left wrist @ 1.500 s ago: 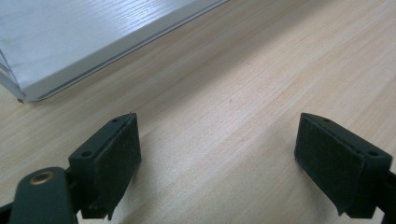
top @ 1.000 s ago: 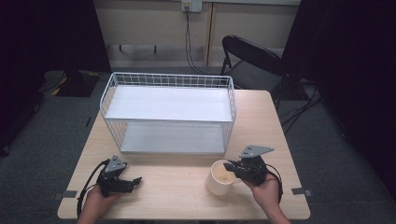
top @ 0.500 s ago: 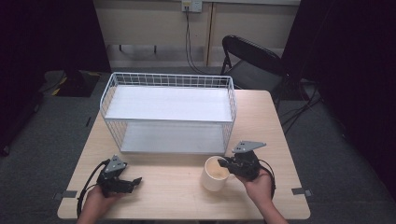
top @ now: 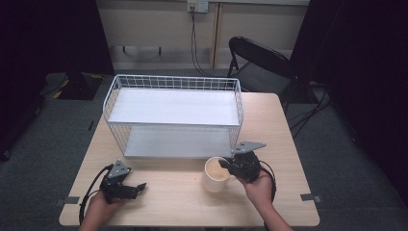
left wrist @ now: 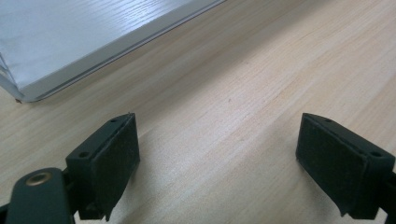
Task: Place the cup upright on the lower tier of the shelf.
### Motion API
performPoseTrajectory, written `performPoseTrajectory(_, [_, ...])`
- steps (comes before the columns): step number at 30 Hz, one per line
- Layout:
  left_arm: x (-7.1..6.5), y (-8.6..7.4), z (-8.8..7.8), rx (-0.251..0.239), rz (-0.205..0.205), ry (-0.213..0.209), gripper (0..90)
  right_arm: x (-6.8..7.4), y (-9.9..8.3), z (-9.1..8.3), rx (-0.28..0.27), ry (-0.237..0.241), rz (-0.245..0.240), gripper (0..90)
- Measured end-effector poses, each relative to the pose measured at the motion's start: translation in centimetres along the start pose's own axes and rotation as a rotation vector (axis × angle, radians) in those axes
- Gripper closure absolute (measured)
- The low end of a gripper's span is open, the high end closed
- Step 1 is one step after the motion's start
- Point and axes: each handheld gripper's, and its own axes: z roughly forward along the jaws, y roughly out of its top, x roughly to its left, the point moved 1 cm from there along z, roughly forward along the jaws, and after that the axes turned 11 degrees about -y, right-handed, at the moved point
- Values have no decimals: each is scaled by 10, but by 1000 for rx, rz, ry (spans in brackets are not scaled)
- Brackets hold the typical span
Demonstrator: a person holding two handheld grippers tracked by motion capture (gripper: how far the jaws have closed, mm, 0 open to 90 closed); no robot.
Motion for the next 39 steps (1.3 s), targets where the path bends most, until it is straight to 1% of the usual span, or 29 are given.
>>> performPoseTrajectory(6, [0,0,0,0,0,0,129,3,3,3,-27,-24,3,817])
performPoseTrajectory(11, [0,0,0,-1,0,0,129,5,6,6,-41,-28,13,817])
performPoseTrajectory(14, [0,0,0,-1,0,0,129,8,10,7,-58,-47,15,817])
performPoseTrajectory(21, [0,0,0,0,0,0,129,12,15,11,-80,-92,25,817])
performPoseTrajectory(29, [0,0,0,0,1,2,129,16,20,17,-97,-121,41,818])
performPoseTrajectory(39, [0,0,0,0,1,0,129,23,26,23,-122,-172,44,817])
